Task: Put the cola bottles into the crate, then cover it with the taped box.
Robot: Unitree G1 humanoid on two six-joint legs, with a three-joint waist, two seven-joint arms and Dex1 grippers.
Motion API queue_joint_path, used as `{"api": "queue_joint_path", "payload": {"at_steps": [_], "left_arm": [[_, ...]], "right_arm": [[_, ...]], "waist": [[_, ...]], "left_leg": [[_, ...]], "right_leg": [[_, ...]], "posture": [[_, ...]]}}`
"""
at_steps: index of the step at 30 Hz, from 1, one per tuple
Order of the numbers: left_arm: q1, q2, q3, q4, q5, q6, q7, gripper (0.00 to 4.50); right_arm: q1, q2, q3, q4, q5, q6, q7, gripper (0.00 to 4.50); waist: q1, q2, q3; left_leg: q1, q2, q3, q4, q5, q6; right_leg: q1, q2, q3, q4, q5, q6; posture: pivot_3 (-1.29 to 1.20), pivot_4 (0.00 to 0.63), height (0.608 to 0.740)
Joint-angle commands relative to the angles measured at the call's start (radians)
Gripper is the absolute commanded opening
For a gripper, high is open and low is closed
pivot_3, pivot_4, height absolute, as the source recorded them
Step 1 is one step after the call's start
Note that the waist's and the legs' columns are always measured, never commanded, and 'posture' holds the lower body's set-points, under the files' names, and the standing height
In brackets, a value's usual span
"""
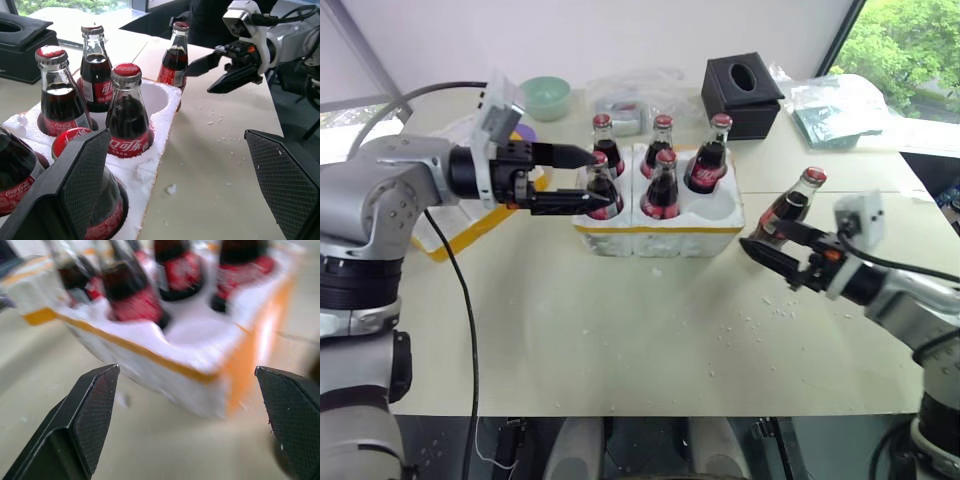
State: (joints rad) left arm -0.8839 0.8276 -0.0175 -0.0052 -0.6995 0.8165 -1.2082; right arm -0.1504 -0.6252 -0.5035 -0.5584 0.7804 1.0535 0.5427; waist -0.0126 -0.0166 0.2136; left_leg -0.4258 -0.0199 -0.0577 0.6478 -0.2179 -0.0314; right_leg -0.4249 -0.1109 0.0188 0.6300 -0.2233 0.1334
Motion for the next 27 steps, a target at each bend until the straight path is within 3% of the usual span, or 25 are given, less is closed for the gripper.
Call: {"api": "queue_joint_path", "payload": {"at_steps": [1, 7, 27], "left_arm": [[-0.022, 0.001, 0.013, -0.005, 0.009, -0.023, -0.029, 4.50], [-0.012, 0.001, 0.018, -0.005, 0.024, -0.027, -0.048, 4.50], [0.035, 0.022, 0.083, -0.176, -0.066, 0.086, 0.012, 4.50]], "right_arm": [[0.081, -0.051, -0.080, -0.011, -0.018, -0.028, -0.007, 4.45], [0.099, -0.109, -0.106, 0.100, -0.063, -0.110, 0.003, 4.45], [-0.159, -0.039, 0.183, 0.358, -0.189, -0.301, 0.003, 4.45]], "waist": [[-0.002, 0.000, 0.000], [-0.006, 0.000, 0.000], [-0.005, 0.000, 0.000]], "left_leg": [[0.000, 0.000, 0.000, 0.000, 0.000, 0.000], [0.001, 0.000, 0.000, 0.000, 0.000, 0.000], [0.000, 0.000, 0.000, 0.000, 0.000, 0.000]], "right_leg": [[0.000, 0.000, 0.000, 0.000, 0.000, 0.000], [0.000, 0.000, 0.000, 0.000, 0.000, 0.000], [0.000, 0.000, 0.000, 0.000, 0.000, 0.000]], "posture": [[0.00, 0.150, 0.737], [0.00, 0.150, 0.737], [0.00, 0.150, 0.737]]}}
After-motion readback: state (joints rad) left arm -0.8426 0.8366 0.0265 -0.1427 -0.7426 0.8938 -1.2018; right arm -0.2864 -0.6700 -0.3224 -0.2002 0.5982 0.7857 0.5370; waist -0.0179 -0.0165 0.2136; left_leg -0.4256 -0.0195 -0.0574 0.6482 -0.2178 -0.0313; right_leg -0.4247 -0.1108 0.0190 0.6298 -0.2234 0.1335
